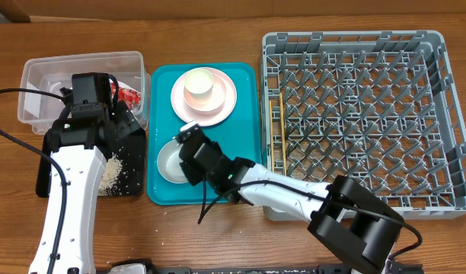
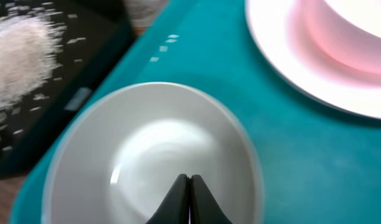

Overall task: Sort waste into correct bins and load items into the dishwasher
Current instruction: 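Move the right gripper to the white bowl rim on the teal tray, then close the right gripper on the white bowl rim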

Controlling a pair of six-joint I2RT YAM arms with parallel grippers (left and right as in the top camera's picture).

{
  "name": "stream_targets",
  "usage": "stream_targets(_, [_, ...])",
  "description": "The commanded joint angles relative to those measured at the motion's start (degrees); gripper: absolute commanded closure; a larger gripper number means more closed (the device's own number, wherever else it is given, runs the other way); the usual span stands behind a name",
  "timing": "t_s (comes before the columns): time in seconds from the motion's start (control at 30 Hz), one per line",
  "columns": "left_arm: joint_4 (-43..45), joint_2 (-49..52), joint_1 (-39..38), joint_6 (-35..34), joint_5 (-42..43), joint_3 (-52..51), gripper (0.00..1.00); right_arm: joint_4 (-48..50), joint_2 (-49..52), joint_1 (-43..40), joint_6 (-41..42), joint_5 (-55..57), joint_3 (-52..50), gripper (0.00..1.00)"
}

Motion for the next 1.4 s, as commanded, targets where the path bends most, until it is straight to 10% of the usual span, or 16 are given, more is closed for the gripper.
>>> stream_targets(0.0, [-0.1, -0.5, 0.2, 0.6, 1.1, 0.7, 0.00, -1.5, 0.1, -1.1, 3.8, 0.8, 0.1, 0.96])
stream_targets(0.77, [0.0, -0.5, 0.2, 0.6, 1.0, 0.7, 0.00, -3.6, 0.2, -1.7, 10.4, 1.8, 0.1, 0.96])
stream_targets(1.37, [-0.1, -0.5, 0.2, 0.6, 1.1, 0.7, 0.00, -12.6, -0.4, -2.9, 10.4, 22.7, 0.2, 0.96])
